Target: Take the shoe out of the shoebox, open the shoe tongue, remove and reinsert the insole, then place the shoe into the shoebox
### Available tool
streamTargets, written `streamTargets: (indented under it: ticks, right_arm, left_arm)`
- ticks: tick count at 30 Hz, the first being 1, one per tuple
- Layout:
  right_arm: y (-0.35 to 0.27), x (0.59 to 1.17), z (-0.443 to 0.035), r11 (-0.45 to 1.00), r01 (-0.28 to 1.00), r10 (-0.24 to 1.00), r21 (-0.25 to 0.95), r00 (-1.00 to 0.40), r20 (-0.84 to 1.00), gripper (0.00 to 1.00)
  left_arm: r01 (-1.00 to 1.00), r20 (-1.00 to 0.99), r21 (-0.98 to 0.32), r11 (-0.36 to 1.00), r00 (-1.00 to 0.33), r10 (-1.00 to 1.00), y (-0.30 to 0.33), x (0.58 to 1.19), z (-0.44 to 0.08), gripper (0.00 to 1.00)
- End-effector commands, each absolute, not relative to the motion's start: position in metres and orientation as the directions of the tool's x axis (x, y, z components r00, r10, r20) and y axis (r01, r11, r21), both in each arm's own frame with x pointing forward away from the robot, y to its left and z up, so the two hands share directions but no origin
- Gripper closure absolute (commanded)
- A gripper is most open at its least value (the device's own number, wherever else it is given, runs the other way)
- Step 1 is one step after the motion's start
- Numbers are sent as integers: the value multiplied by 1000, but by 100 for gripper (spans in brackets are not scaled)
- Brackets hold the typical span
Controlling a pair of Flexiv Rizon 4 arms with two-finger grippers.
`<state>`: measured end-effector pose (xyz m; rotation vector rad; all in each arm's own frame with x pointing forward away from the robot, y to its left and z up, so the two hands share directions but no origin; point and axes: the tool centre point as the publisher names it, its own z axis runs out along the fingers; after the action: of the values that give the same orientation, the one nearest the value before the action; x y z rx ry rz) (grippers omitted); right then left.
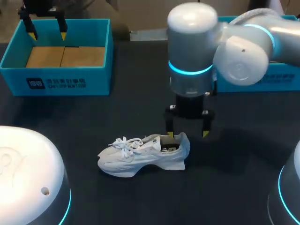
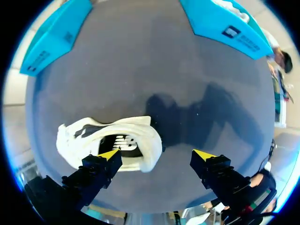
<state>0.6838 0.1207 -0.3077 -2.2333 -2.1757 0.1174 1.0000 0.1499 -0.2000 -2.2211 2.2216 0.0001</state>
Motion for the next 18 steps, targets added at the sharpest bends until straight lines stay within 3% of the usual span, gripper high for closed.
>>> streamTargets:
  ticks: [1, 3, 5, 15, 18]
  right_arm:
    - [86, 677, -274, 100, 995, 973, -11, -95, 212, 0]
    - [83, 675, -266, 289, 955, 879, 62, -291, 378, 0]
    - [82, 668, -261, 540, 822, 685, 179, -553, 474, 0]
    - [82, 668, -261, 540, 822, 685, 179, -553, 474, 0]
    - [75, 669, -278, 554, 746, 499, 369, -652, 570, 0]
  left_arm:
    - [-1000, 0, 0, 0, 0, -1000, 150, 1000, -200, 0]
    - [-1000, 0, 0, 0, 0, -1000, 150, 1000, -200, 0]
    - [-1000, 0, 0, 0, 0, -1000, 150, 1000, -200, 0]
    - [-1000, 0, 0, 0, 0, -1000, 150, 1000, -200, 0]
    - [-1000, 0, 0, 0, 0, -1000, 150, 1000, -200, 0]
